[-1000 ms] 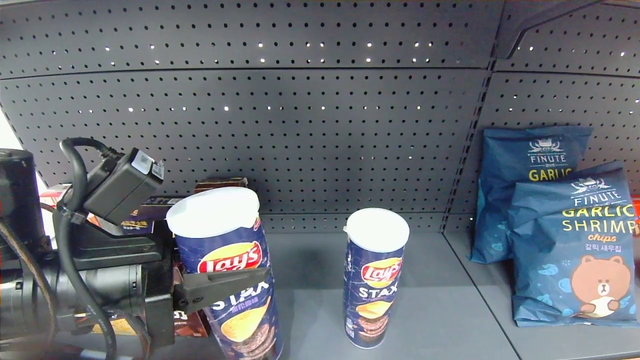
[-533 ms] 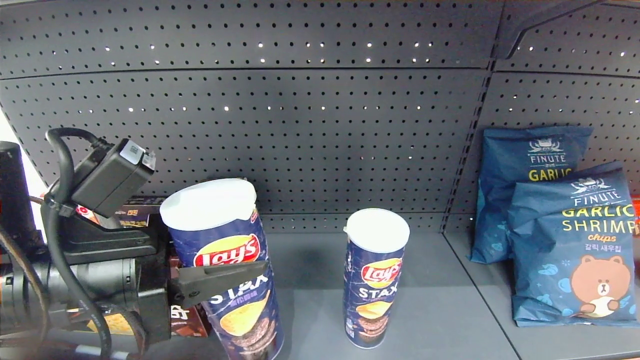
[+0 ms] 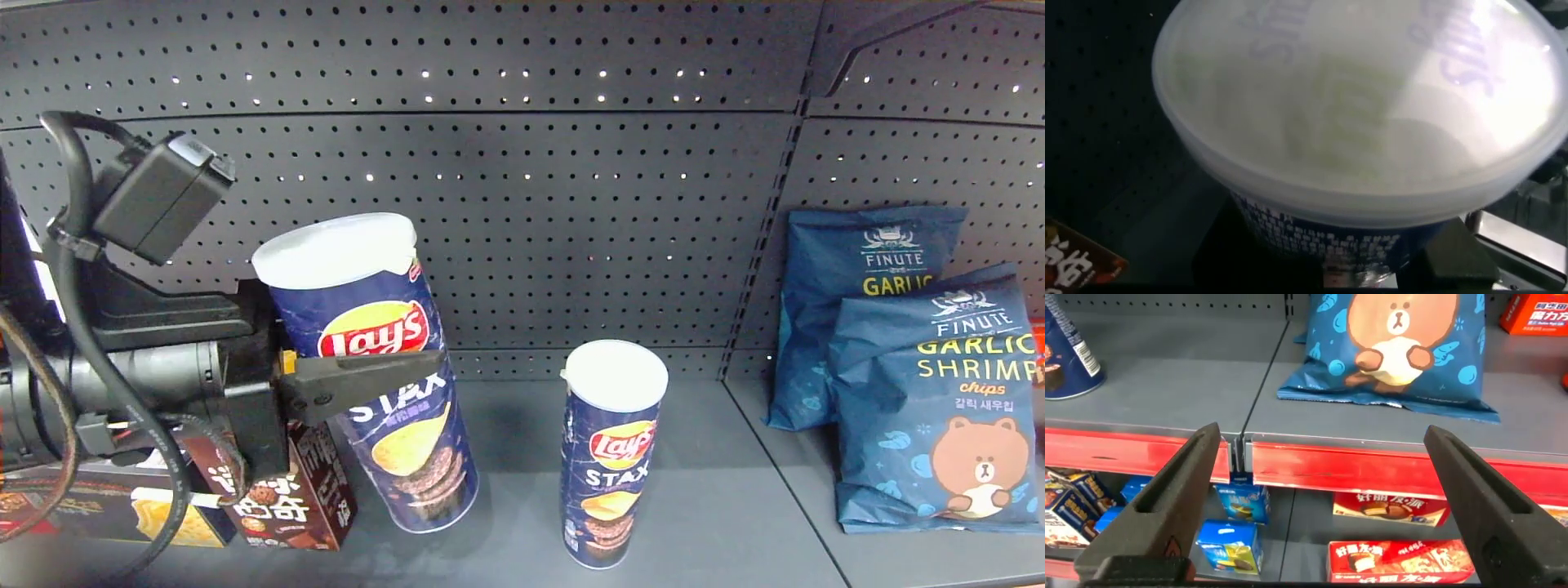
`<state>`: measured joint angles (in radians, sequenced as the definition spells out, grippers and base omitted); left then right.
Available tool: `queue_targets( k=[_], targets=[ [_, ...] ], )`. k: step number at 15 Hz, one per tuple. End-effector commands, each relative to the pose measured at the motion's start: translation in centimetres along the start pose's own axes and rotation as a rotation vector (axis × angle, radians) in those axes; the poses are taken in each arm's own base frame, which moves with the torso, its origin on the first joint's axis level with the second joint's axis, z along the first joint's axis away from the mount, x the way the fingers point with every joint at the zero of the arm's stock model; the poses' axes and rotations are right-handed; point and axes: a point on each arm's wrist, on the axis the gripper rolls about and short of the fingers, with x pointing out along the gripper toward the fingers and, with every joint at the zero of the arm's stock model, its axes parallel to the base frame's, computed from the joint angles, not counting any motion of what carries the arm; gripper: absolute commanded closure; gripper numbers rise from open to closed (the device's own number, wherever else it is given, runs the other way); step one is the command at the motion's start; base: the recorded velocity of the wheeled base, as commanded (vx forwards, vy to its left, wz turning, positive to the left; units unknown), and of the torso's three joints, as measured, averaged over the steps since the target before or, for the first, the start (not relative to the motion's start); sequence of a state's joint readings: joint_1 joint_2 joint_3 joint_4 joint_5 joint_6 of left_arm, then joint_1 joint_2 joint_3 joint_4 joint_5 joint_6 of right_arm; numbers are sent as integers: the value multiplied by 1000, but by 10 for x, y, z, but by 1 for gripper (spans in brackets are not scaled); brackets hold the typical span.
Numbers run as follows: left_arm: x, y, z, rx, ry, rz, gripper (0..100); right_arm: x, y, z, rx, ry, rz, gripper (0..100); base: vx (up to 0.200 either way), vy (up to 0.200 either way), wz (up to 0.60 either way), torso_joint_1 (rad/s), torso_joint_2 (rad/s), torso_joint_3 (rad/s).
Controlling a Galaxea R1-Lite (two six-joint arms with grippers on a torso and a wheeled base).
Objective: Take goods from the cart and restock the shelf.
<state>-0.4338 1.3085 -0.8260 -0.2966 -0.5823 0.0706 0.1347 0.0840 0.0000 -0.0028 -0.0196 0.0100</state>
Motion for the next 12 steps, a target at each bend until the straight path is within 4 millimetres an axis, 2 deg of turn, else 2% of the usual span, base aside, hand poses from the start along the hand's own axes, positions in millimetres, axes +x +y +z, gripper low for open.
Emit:
queue_targets(
  k=[1, 6, 12],
  targets=[
    [14, 9, 5, 3, 5, 19, 100, 0, 0, 0, 1, 6, 0, 0, 0, 0, 0, 0, 0, 0],
    [36, 23, -3, 11, 56, 9, 100, 0, 0, 0, -1, 6, 0, 0, 0, 0, 0, 0, 0, 0],
    [80, 53, -15, -30, 113, 10, 100, 0, 0, 0, 1, 6, 0, 0, 0, 0, 0, 0, 0, 0]
  ],
)
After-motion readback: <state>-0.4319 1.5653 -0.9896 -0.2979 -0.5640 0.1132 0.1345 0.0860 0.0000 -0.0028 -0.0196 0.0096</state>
